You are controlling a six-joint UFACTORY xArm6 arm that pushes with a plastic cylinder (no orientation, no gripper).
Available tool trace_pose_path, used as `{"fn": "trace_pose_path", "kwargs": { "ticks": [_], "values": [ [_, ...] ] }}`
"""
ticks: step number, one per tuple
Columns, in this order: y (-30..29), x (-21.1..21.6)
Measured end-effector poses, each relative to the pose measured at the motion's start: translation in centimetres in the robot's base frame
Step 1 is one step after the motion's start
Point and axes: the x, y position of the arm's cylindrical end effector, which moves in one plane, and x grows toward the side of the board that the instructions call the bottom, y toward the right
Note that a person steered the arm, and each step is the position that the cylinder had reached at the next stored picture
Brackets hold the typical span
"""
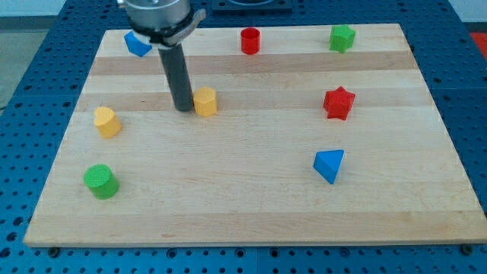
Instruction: Move the hexagon to the bottom center
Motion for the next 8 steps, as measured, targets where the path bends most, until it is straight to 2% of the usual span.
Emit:
{"fn": "trace_pose_path", "kwargs": {
  "ticks": [1,2,3,4,5,7,8],
  "values": [
    [2.4,-2.1],
    [8.2,2.6],
    [7.4,10.0],
    [8.8,9.7],
    [9.2,4.4],
    [2.3,9.2],
    [-0.8,8.6]
  ]
}}
